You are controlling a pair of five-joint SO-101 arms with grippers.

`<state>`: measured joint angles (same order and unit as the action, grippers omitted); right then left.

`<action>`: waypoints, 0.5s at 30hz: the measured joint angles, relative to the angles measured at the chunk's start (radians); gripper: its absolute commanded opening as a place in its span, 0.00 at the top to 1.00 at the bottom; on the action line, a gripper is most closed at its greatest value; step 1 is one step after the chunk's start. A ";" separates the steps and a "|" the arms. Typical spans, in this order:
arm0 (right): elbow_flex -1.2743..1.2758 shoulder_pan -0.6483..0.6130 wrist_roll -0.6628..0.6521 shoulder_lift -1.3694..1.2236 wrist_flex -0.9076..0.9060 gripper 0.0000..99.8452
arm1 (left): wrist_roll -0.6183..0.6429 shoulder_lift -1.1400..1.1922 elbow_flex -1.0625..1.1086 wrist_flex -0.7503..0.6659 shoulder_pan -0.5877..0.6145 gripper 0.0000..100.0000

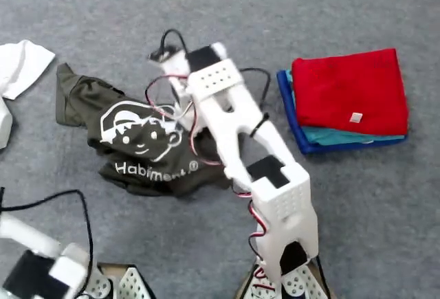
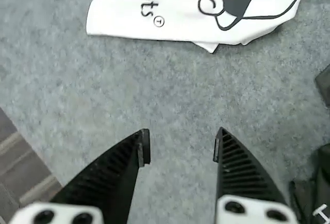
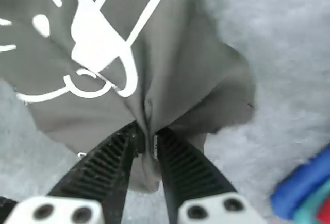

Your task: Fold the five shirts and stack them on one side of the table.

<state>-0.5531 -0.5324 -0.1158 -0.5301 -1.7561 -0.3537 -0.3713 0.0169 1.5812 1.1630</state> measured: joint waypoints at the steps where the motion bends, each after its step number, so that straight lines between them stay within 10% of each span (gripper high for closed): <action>1: -0.040 0.014 0.000 0.000 -0.008 1.00 | -0.015 -0.020 0.051 -0.041 -0.002 0.79; 15: 0.278 0.288 0.017 0.373 -0.011 1.00 | -0.203 -0.071 0.572 -0.493 -0.095 0.79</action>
<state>-0.2754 -0.2440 -0.0990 -0.1573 -1.7668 -0.5562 -0.4419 0.5892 1.0886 1.0679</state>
